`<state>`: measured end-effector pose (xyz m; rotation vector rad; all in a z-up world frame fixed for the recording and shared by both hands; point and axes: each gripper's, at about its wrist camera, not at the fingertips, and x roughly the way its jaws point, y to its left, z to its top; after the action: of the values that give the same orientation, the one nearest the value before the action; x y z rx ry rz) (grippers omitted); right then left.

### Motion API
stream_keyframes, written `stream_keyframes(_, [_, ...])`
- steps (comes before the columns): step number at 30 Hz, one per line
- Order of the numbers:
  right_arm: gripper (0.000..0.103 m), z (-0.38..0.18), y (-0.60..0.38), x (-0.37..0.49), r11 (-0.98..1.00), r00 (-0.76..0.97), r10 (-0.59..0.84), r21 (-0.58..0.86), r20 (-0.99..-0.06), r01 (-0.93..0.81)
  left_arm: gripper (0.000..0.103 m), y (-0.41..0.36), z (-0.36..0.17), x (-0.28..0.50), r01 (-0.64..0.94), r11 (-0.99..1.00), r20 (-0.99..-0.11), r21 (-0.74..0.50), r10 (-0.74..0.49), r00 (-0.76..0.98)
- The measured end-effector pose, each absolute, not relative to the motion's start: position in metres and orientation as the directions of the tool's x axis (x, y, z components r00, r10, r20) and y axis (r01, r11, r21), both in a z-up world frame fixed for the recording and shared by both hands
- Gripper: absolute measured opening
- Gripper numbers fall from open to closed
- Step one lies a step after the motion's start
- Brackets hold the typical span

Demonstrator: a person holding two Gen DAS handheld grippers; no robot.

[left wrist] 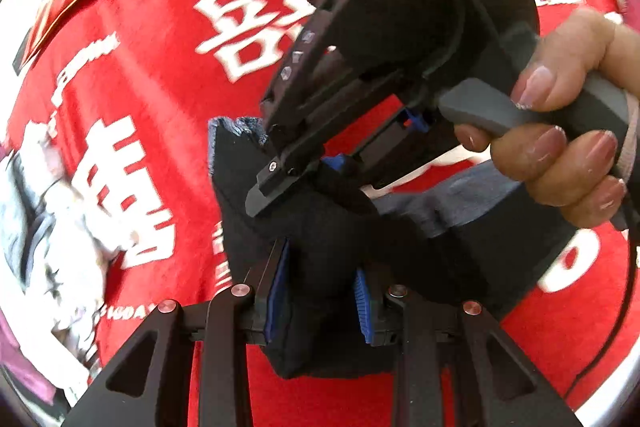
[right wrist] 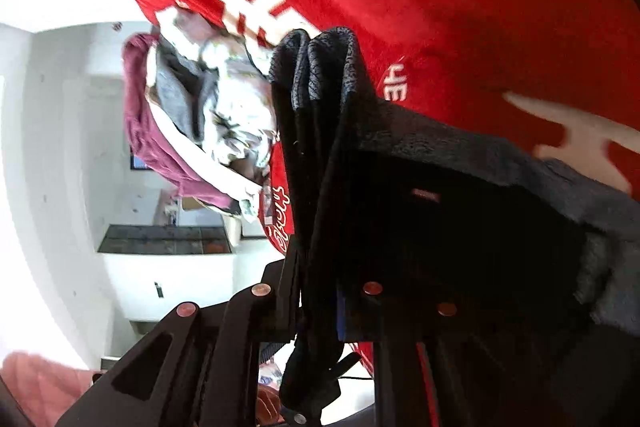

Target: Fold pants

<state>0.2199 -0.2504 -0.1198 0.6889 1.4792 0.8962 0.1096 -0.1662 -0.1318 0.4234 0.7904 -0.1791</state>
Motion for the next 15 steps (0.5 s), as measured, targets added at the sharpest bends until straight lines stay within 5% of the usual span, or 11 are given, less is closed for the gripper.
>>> stream_keyframes(7, [0.015,-0.084,-0.373,0.184,0.584,0.072,0.811,0.811,-0.581,-0.04,0.03,-0.265,-0.12,0.103,0.479,0.853,-0.73,0.208,-0.191,0.656])
stream_keyframes(15, [0.015,-0.13,-0.495,0.146,0.647,0.172,0.732,0.752,-0.659,0.124,0.03,-0.37,-0.181,0.1,0.589,0.788,-0.794,0.179,-0.237,0.559])
